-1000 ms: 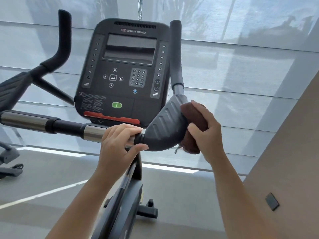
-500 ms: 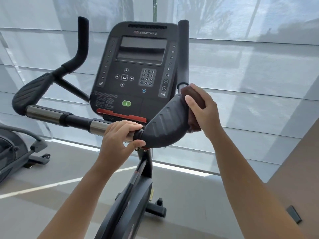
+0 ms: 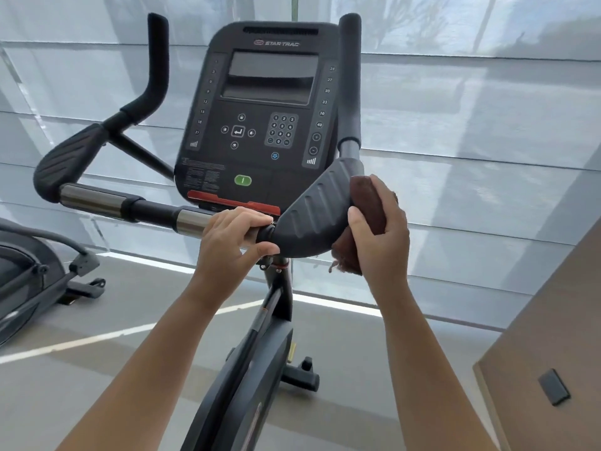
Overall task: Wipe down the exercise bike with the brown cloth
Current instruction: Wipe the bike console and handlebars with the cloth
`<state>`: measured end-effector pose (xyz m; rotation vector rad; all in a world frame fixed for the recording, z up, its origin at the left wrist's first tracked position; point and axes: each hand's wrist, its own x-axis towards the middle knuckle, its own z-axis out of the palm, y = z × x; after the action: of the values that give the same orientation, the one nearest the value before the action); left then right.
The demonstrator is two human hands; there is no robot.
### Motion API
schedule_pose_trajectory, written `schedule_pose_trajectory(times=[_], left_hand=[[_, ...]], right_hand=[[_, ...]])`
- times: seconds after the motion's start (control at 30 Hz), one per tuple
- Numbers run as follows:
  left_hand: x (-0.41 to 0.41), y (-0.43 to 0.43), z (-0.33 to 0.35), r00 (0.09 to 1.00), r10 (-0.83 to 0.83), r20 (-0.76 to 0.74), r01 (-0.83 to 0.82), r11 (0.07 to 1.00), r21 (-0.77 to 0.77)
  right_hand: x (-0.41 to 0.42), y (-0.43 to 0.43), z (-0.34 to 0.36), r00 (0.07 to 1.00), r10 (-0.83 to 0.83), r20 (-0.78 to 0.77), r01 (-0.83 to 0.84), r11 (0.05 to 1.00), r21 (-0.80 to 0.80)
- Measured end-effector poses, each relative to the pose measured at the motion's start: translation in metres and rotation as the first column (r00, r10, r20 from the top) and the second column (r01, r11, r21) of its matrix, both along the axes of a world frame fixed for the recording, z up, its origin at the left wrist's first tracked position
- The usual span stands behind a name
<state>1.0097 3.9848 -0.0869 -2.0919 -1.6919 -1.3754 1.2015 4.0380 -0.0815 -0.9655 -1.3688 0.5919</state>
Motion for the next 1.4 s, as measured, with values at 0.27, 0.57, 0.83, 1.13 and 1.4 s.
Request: schedule_pose_trajectory(times=[0.27,0.57,0.83,1.13,1.4], left_hand=[[-0.002,-0.001,0.001,0.998,-0.019,-0.052,0.02,0.999,0.026],[-0.022,0.004,0.003,0.982,-0.157,-0.105,0.163,0.985,0.054],[-0.028,0.005,0.004,0.972,-0.207,-0.115,0.214,0.975,0.054],[-0.025,0.001,0.002,0.978,-0.191,-0.089,0.194,0.981,0.027],[-0.014,-0.006,0.006,0.992,-0.118,-0.042,0.118,0.993,-0.013]], right_hand=[[-0.065,-0.043,-0.016,0.896,-0.385,-0.219,0.39,0.921,-0.023],[-0.119,-0.055,-0.024,0.724,-0.567,-0.393,0.605,0.796,-0.034],[-0.155,-0.056,-0.025,0.602,-0.606,-0.519,0.679,0.731,-0.065],[-0.065,-0.089,-0.04,0.912,-0.365,-0.186,0.372,0.928,-0.001],[-0.03,-0.039,0.0,0.956,-0.285,0.064,0.284,0.958,0.02]])
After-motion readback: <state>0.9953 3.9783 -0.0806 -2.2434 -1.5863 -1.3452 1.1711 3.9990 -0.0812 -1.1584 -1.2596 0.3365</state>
